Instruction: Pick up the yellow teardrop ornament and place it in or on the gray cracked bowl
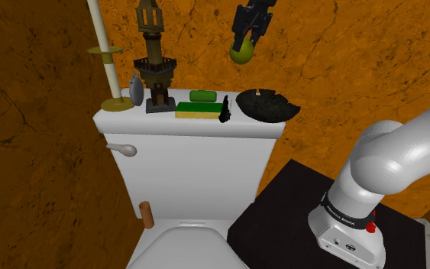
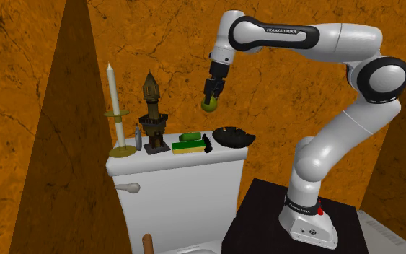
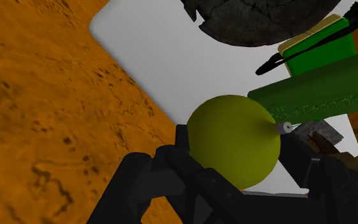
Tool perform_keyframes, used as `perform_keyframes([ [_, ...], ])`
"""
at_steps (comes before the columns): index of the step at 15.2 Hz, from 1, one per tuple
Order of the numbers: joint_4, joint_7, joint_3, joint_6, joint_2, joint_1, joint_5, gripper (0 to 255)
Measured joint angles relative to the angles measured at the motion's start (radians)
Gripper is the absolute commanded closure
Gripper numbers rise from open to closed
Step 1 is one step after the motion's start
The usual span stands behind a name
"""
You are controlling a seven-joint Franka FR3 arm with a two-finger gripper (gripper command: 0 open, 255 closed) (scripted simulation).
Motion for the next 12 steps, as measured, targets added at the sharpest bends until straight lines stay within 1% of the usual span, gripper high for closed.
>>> perform_keyframes([
  [5,-0.121,0.042,0.031,-0.054,-0.179,0.018,0.022,255],
  [9,-0.187,0.081,0.058,-0.112,-0.308,0.036,0.043,255],
  [12,-0.239,0.086,0.064,-0.104,-0.352,0.041,0.050,255],
])
